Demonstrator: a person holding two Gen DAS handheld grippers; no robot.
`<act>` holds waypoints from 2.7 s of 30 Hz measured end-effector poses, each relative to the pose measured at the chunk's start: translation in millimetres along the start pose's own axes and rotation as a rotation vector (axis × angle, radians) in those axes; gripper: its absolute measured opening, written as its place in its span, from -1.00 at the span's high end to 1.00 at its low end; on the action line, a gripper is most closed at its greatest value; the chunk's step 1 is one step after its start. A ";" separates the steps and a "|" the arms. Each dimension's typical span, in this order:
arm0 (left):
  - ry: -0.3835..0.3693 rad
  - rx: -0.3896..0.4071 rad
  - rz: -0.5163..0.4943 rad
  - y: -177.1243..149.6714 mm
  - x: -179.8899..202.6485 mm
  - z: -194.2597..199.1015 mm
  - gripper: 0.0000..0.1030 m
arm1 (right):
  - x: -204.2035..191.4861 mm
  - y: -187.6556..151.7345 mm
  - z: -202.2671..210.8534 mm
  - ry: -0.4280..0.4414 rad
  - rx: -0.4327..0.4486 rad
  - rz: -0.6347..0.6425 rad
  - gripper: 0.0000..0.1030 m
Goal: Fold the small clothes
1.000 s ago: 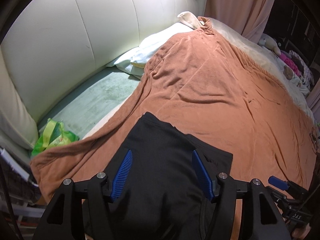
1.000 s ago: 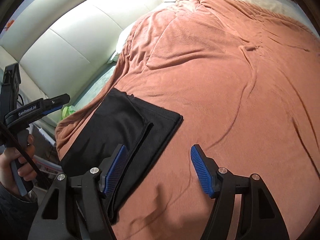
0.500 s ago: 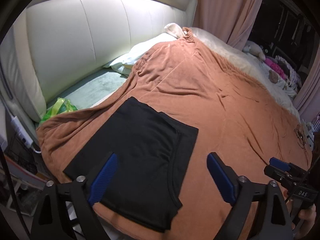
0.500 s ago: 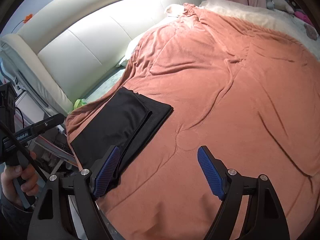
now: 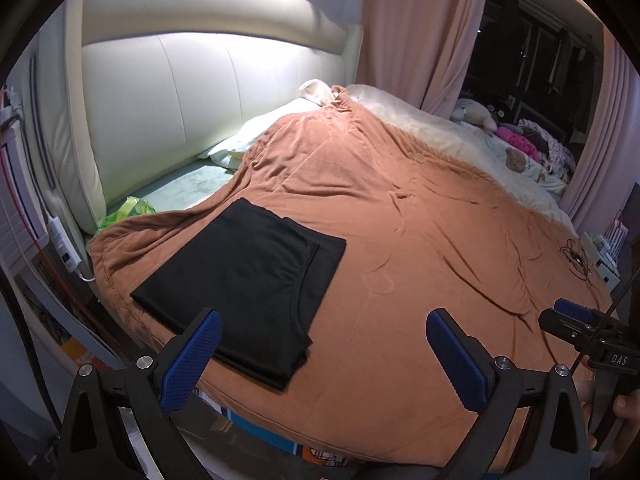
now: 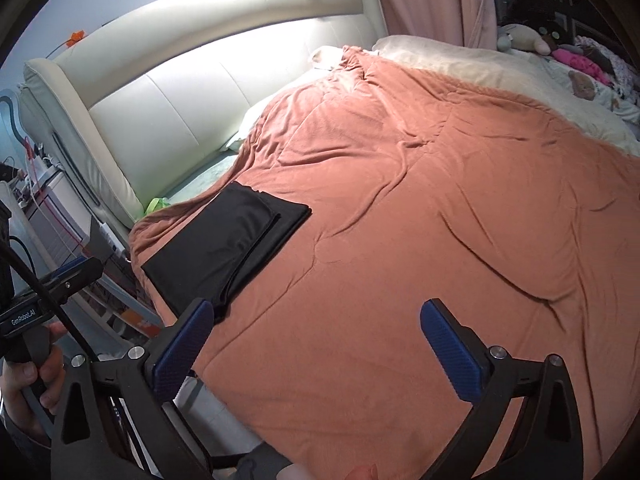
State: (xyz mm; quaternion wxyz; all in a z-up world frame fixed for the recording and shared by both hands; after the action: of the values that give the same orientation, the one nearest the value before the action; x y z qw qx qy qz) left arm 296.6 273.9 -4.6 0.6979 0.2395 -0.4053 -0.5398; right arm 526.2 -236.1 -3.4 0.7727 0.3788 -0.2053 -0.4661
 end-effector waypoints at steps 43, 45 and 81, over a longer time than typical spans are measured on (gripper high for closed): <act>-0.147 0.093 -0.251 -185.4 152.0 130.0 -0.99 | 60.1 -234.4 225.2 -0.152 0.200 -0.127 -1.00; -0.144 0.088 -0.252 -190.6 152.0 130.3 -0.99 | 60.1 -239.7 225.7 -0.157 0.198 -0.132 -1.00; -0.145 0.113 -0.251 -210.3 151.7 144.1 -0.99 | 54.7 -265.3 236.0 -0.157 0.208 -0.140 -1.00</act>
State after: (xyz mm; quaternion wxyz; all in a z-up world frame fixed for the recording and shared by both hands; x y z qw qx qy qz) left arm 73.6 81.4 -40.0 0.5791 0.2876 -0.4512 -0.6150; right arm 244.4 -450.8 -63.1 0.6764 0.4328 -0.2853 -0.5232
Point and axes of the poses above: each gripper's, at about its wrist camera, not at the fingertips, and z roughly against the way its jaws point, x to its right, y to its top, the point moved 2 cm from there along -z, roughly the way its jaws point, and after that the axes turned 13 degrees about -y, right-handed, at the moved point
